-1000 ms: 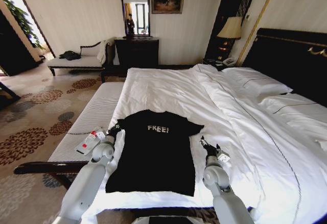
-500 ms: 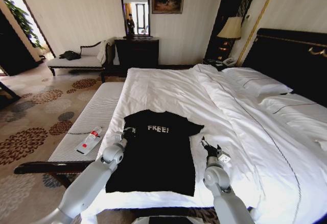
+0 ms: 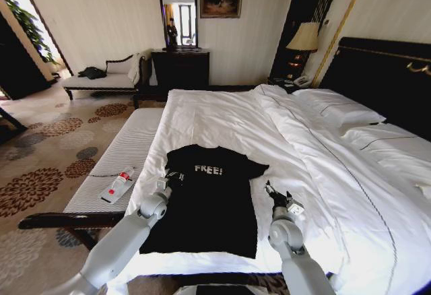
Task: Fold the clothes on the bed.
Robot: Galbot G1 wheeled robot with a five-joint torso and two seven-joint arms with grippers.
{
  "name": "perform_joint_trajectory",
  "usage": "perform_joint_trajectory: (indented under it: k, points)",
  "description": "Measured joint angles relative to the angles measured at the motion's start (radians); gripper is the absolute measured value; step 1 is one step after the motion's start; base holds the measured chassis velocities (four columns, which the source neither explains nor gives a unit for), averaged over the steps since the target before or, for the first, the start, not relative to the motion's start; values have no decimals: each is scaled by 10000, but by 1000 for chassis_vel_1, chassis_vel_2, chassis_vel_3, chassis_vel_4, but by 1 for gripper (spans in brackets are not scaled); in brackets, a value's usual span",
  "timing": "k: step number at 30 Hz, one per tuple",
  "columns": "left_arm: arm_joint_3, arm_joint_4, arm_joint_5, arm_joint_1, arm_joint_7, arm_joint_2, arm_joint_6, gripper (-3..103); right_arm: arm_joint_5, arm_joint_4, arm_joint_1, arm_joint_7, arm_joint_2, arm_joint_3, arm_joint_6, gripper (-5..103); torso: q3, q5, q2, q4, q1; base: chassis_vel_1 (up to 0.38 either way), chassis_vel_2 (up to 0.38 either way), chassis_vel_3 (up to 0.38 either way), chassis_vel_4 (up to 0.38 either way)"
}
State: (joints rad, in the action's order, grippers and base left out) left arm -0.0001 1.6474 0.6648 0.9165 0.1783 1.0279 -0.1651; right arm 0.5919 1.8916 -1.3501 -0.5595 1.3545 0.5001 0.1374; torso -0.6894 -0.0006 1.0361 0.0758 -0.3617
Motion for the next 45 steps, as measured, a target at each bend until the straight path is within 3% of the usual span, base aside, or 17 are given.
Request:
perform_joint_trajectory:
  k: [2, 4, 6, 8, 9, 10, 15, 21, 34, 37, 40, 42, 45]
  points:
    - [-177, 343, 342, 175, 6, 6, -100, 28, 0, -2, 0, 0, 2, 1, -1, 100, 0, 0, 0, 0, 0, 0, 0, 0, 0]
    - [-702, 1295, 1580, 582, 219, 115, -454, 40, 0, -9, 10, 0, 5, 0, -4, 100, 0, 1, 1, -6, 1, 0, 0, 0, 0]
    - [-1143, 1643, 2217, 707, 426, 309, -574, 51, 0, -13, 17, 0, 8, -1, -6, 100, 1, 2, 1, -3, 2, 0, 0, 0, 0]
    - [-1480, 1637, 2583, 706, 567, 462, -617, 51, -2, -16, 18, 0, 11, -8, -9, 100, 2, 2, 1, -1, 2, 0, 0, 0, 0]
    - [-2080, 1219, 3201, 562, 811, 720, -668, 61, -8, -17, 20, 1, 20, -42, -14, 100, 2, 0, 1, 3, 2, 0, 0, 0, 0]
    - [-2382, 892, 3440, 460, 884, 823, -678, 61, -14, -18, 18, -2, 27, -61, -17, 100, 1, 1, 0, 0, 1, 0, 0, 0, 0]
    - [-3057, -267, 3792, 219, 719, 967, -680, 84, -20, 59, -12, 0, 29, -106, -21, 100, -1, -1, -1, -5, -2, 0, 0, 0, 0]
    - [-3206, -1144, 4172, 114, 369, 1234, -701, 99, -5, 111, -65, -1, -46, -12, -32, 100, 1, -1, 1, -2, 1, 0, 0, 0, 0]
    - [-2817, -2195, 3518, -496, 123, 1887, -579, 101, 11, 87, -144, 8, -78, 12, -87, 100, 0, 1, 0, -2, 0, 0, 0, 0, 0]
    - [-2806, -2280, 3452, -561, 119, 1943, -548, 92, 21, 59, -121, 10, -84, 18, -93, 100, 0, 0, 0, -2, 0, 0, 0, 0, 0]
    - [-2806, -2311, 3399, -624, 104, 1951, -508, 75, 25, 24, -108, 14, -86, 13, -105, 100, 0, 1, 0, -2, 0, 0, 0, 0, 0]
    - [-2803, -2337, 3378, -645, 97, 1951, -499, 75, 26, 8, -108, 15, -84, 6, -111, 100, 0, 0, 0, -2, 0, 0, 0, 0, 0]
    - [-2802, -2467, 3322, -756, 79, 1977, -453, 58, 22, -32, -115, 23, -77, -30, -143, 100, 0, 0, 0, -3, 1, 0, 0, 0, 0]
